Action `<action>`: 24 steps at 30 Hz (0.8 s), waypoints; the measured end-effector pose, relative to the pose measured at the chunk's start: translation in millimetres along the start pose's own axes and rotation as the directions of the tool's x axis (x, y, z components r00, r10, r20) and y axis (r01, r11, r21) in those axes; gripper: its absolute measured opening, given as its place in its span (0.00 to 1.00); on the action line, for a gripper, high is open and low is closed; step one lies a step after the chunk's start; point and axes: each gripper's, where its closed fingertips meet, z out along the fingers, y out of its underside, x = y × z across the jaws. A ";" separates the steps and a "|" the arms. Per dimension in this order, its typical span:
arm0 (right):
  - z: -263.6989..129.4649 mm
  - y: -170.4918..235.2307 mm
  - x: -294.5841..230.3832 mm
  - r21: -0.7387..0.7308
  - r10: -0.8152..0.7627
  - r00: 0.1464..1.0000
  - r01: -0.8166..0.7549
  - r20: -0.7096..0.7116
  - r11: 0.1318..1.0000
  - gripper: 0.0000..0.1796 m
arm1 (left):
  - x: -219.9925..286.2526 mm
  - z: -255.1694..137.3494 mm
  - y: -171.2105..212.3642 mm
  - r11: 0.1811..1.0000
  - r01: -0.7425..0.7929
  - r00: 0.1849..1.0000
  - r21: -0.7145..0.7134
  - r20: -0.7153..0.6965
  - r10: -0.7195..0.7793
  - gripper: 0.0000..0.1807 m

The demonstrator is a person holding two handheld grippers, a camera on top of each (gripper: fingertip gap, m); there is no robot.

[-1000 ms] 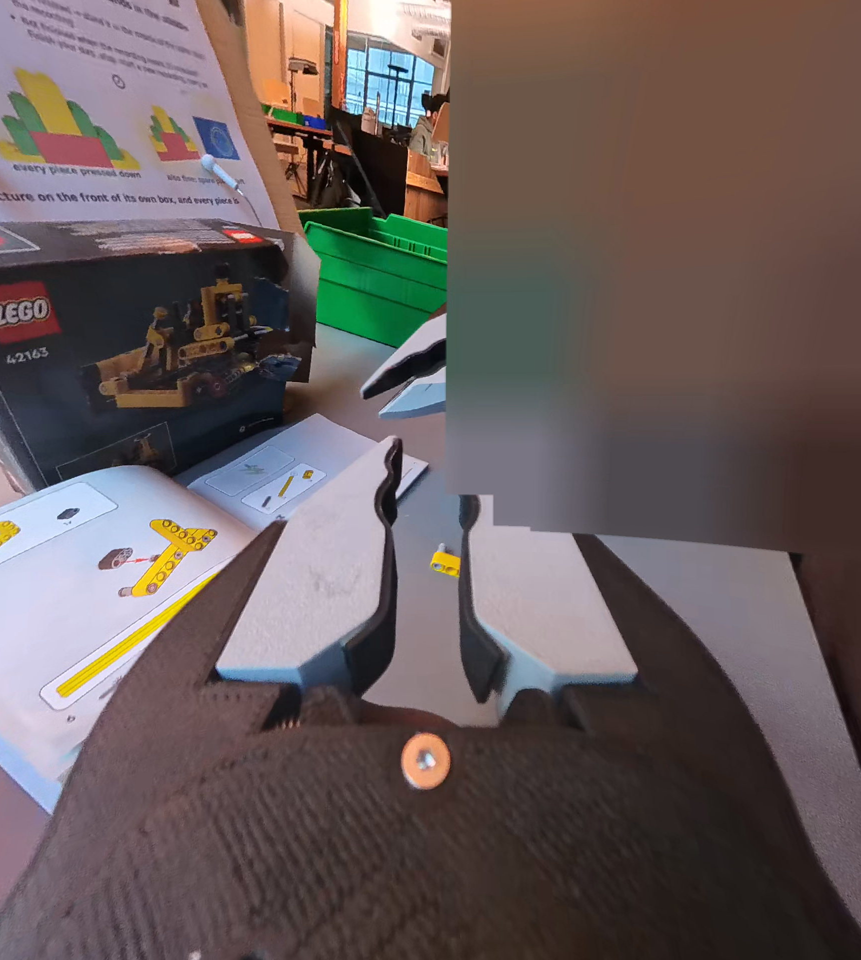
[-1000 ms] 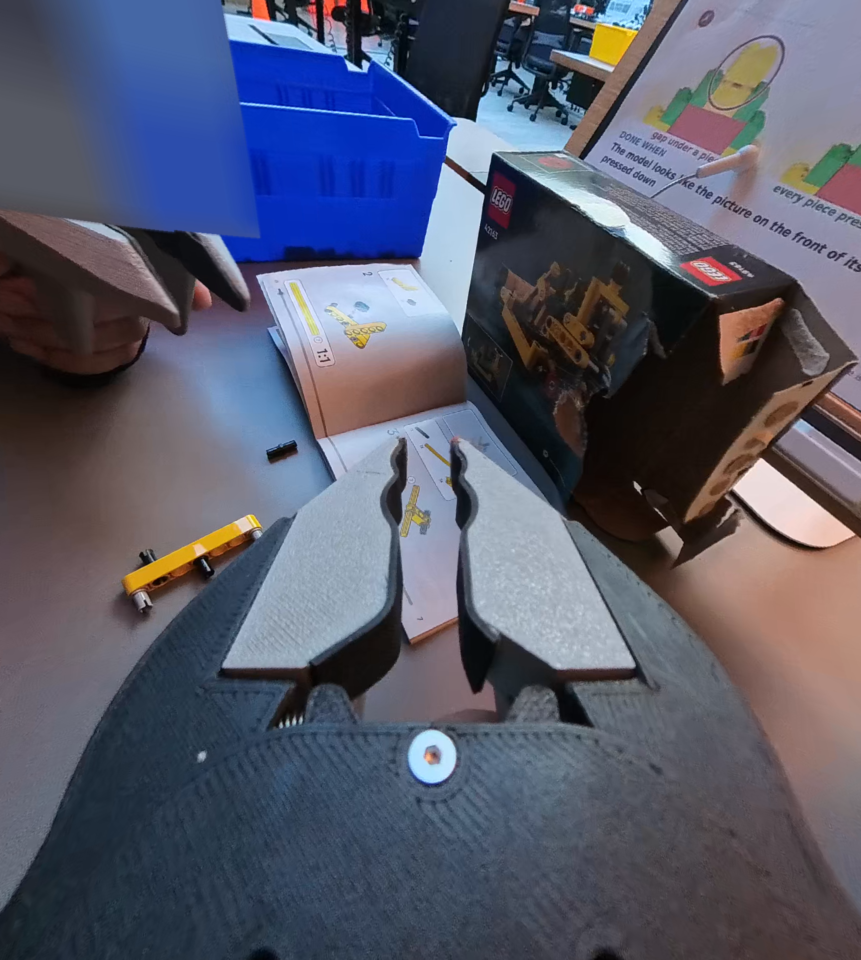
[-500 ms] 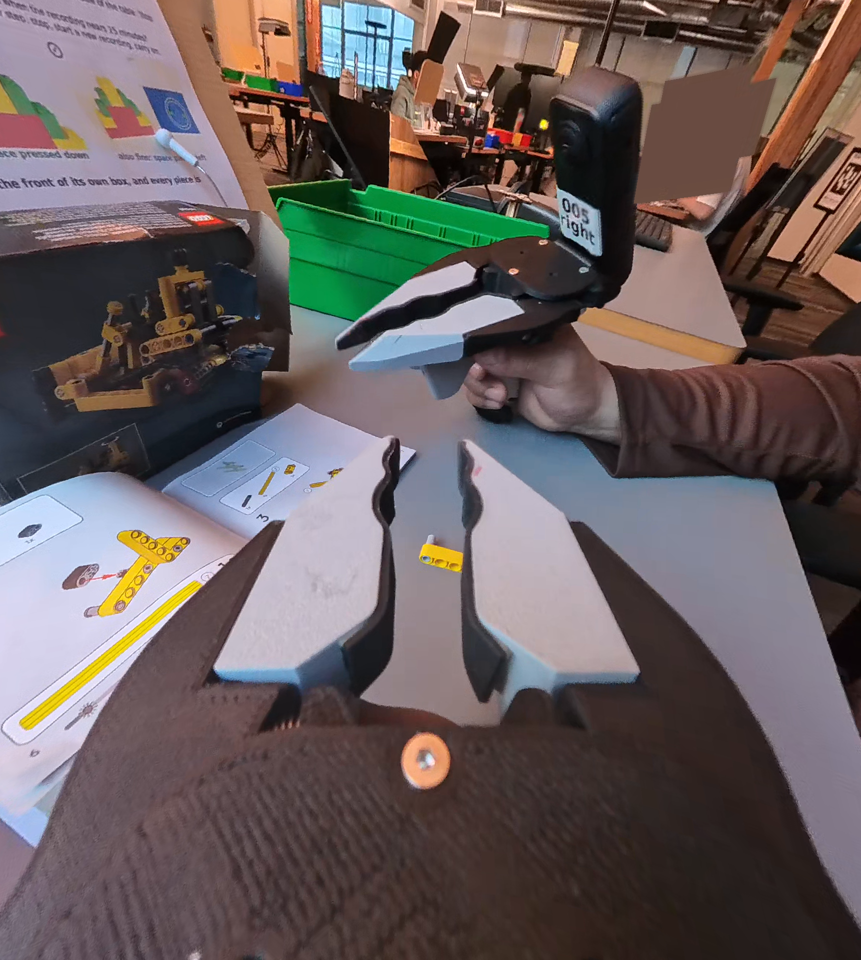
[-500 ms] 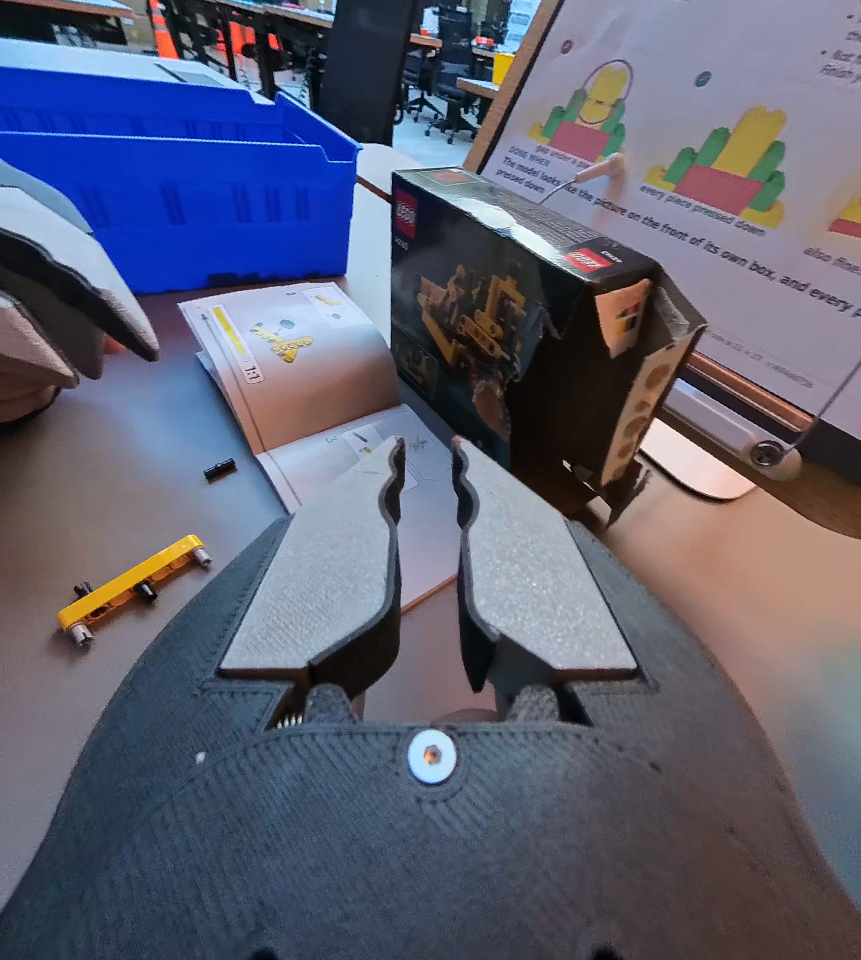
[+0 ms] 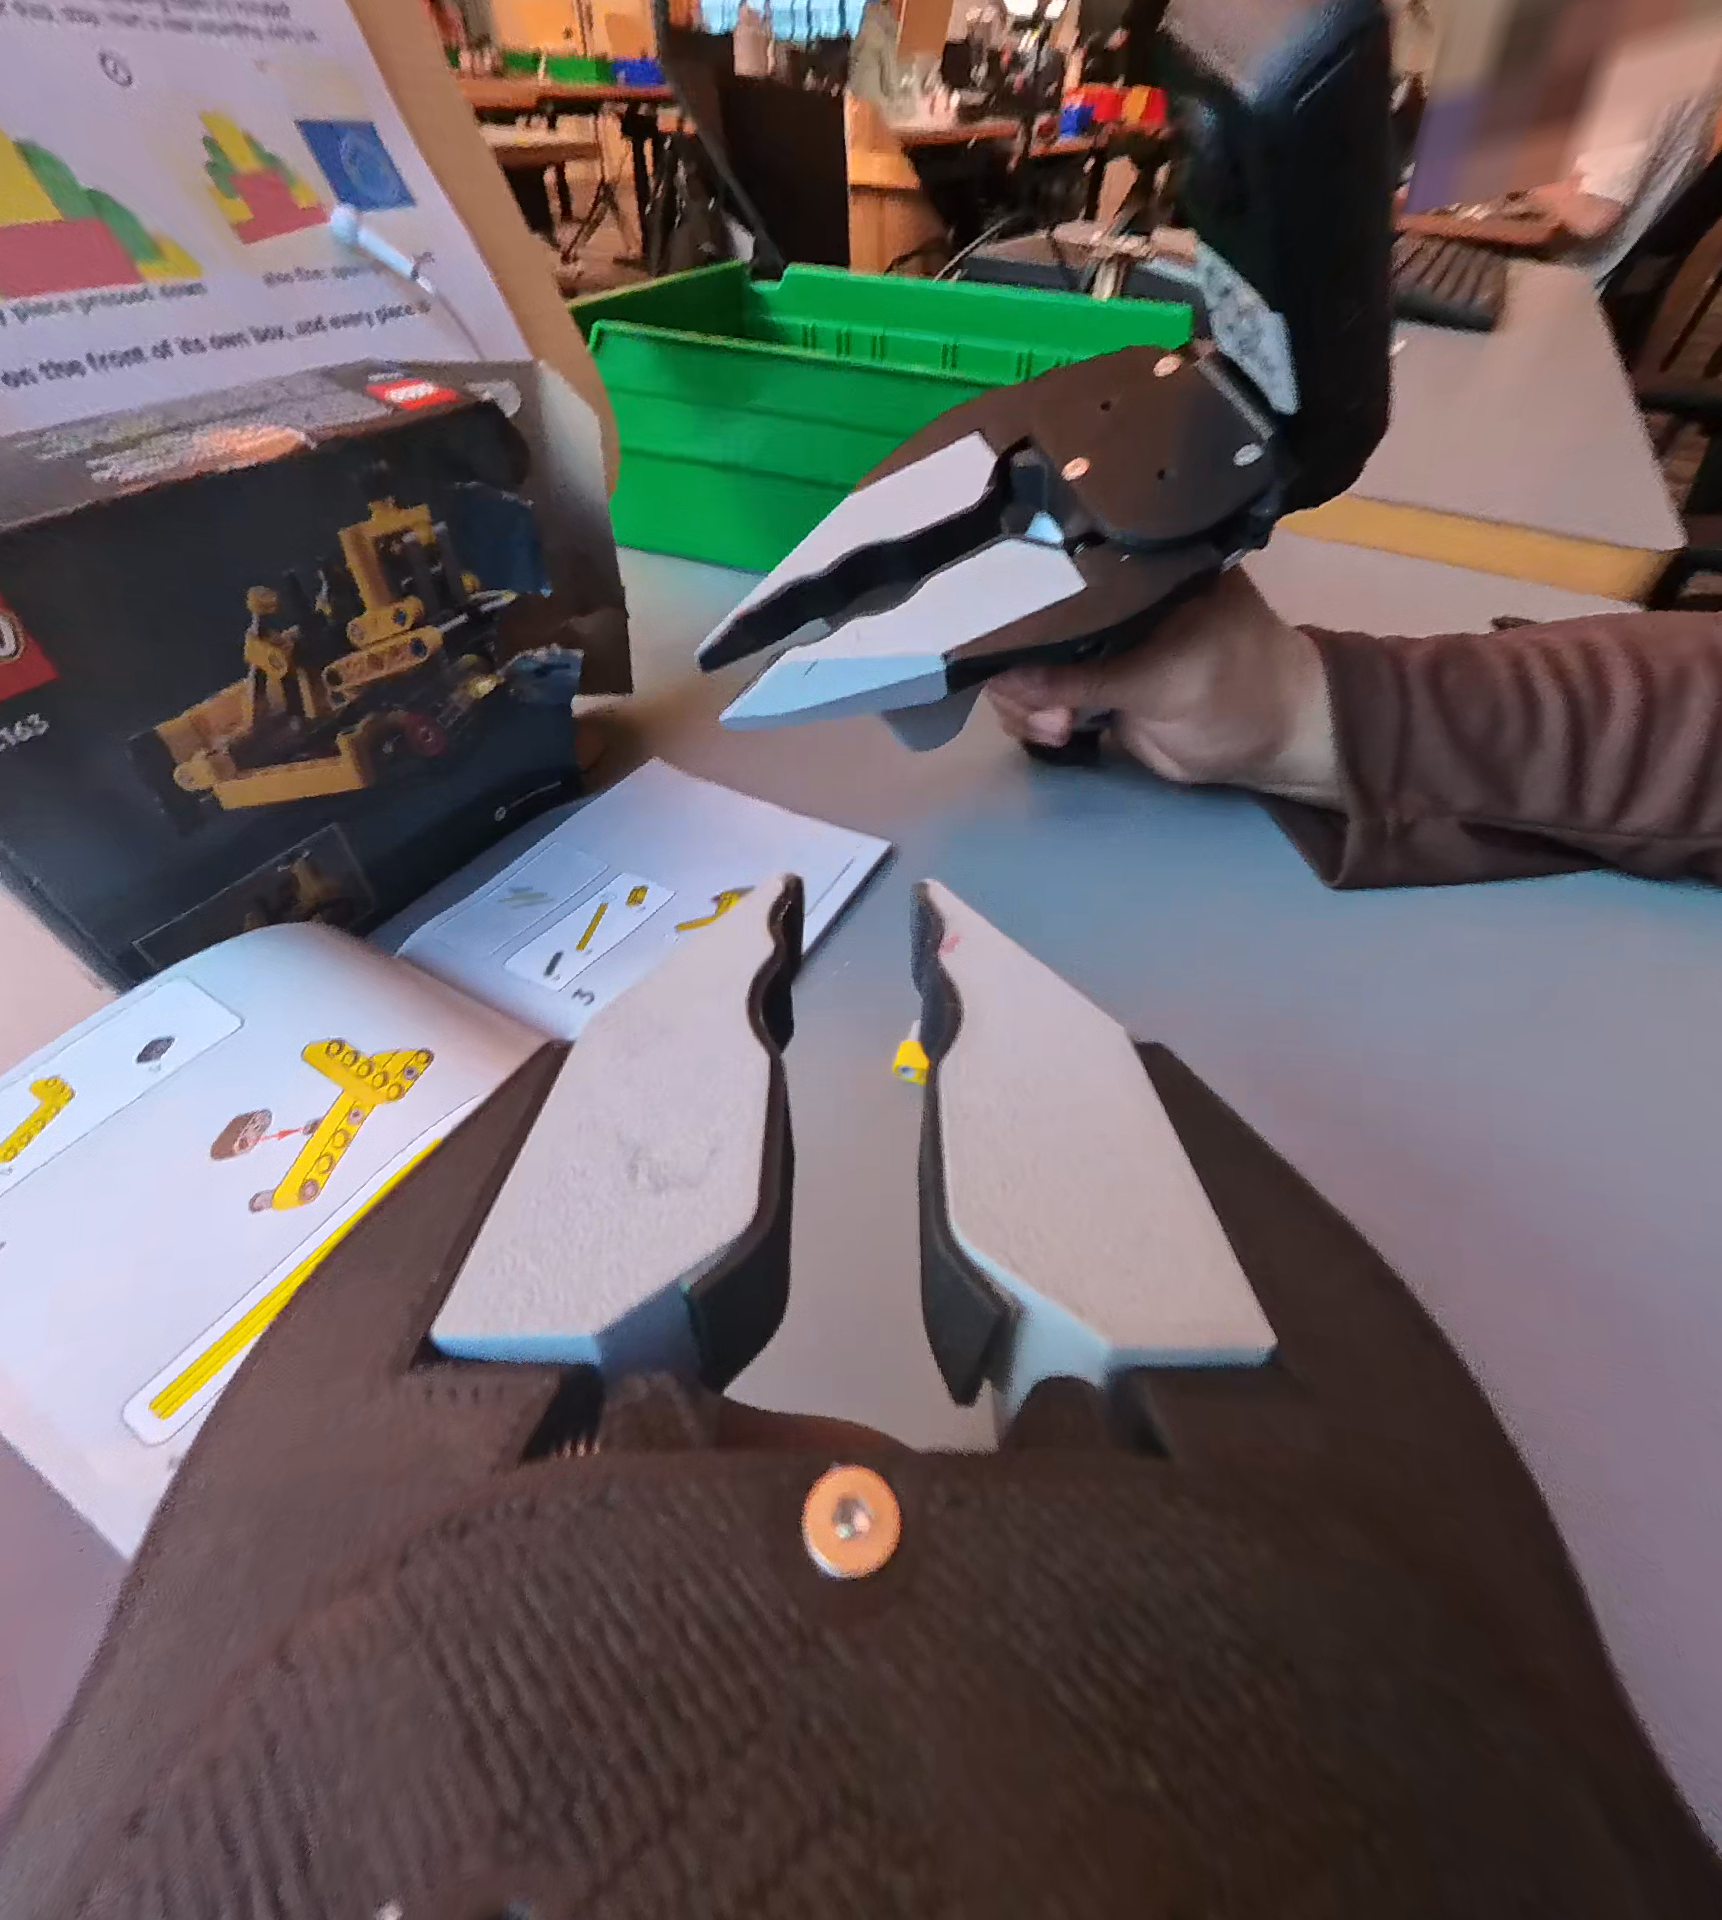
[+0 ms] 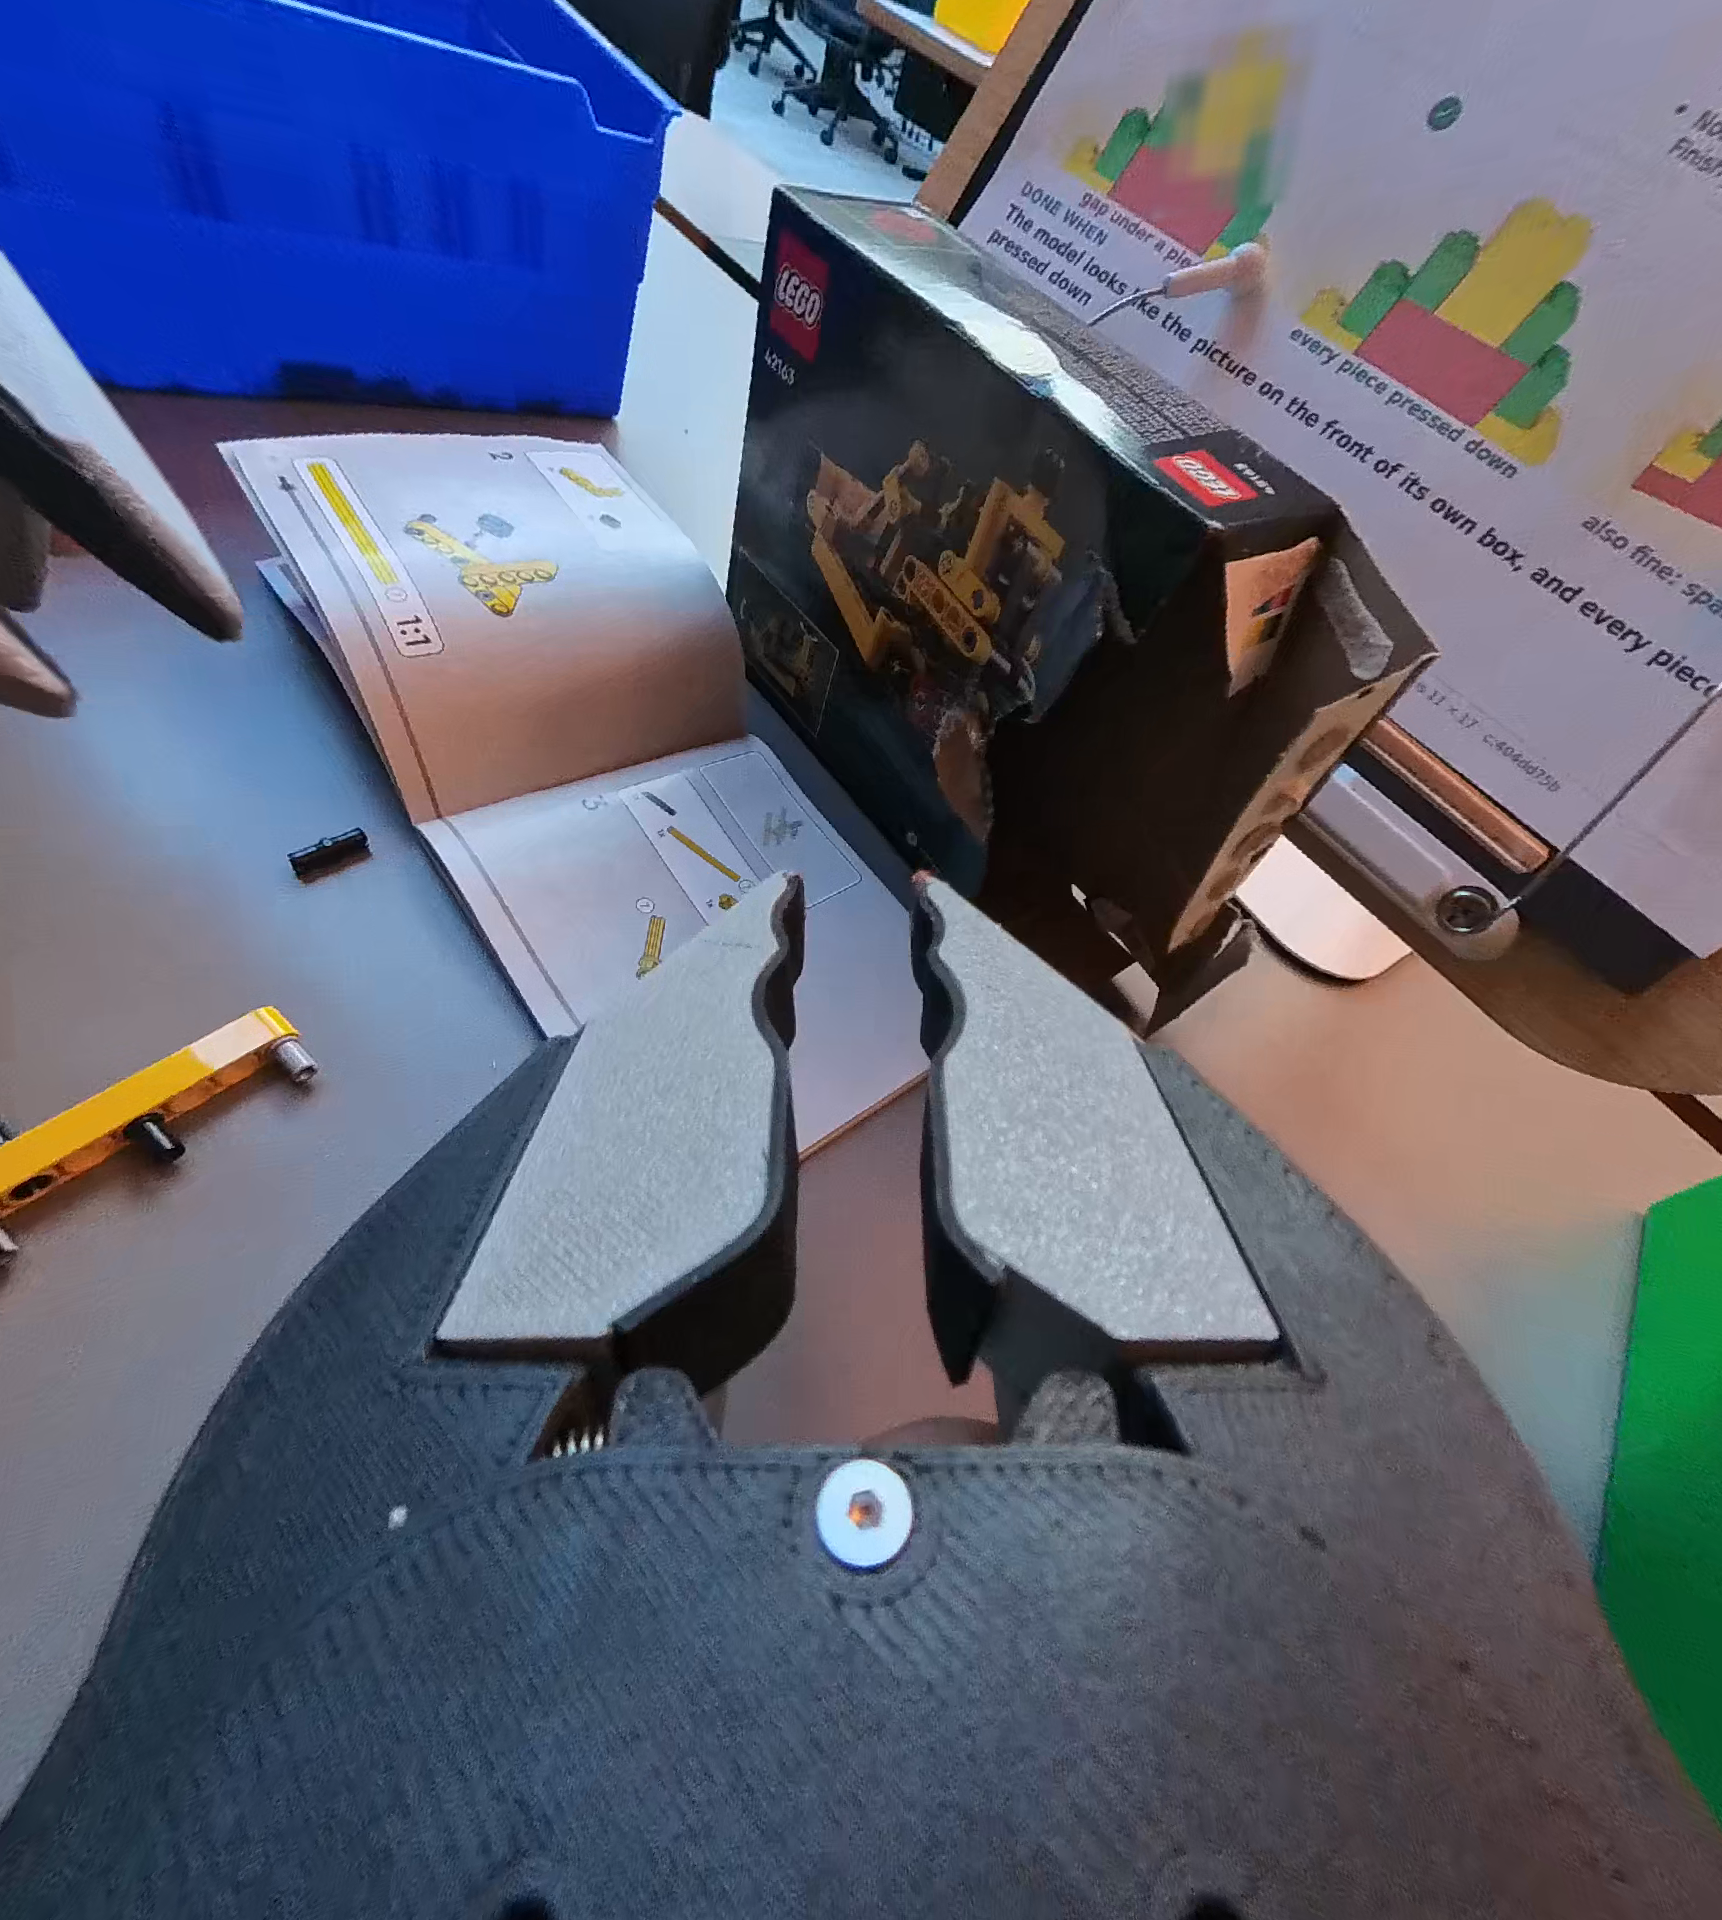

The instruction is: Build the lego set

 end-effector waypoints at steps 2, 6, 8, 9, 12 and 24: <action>0.3 0.2 -0.9 -0.002 0.000 1.000 0.000 0.007 1.000 0.10 | -3.4 1.7 5.0 0.999 0.002 1.000 -0.036 0.021 -0.001 0.10; 0.5 0.2 -2.6 -0.001 0.002 1.000 -0.002 0.022 1.000 0.08 | -3.2 1.8 5.5 0.999 -0.002 1.000 -0.039 0.021 0.003 0.10; 0.8 0.5 -3.4 -0.004 0.001 1.000 -0.001 0.028 1.000 0.08 | -3.4 2.1 5.8 0.999 0.000 1.000 -0.042 0.020 0.001 0.10; 1.0 0.7 -3.8 -0.005 -0.001 1.000 0.001 0.029 1.000 0.08 | -3.8 2.1 6.0 0.999 0.004 1.000 -0.042 0.020 -0.003 0.10; 1.3 0.2 -5.1 -0.003 -0.009 0.999 0.009 0.032 1.000 0.08 | -4.1 2.3 6.1 0.999 0.005 1.000 -0.043 0.022 -0.004 0.10; 2.0 0.2 -6.1 -0.008 -0.031 0.999 0.031 0.018 0.999 0.08 | -4.1 -26.0 -26.4 0.995 -0.092 0.992 -0.039 0.086 0.095 0.15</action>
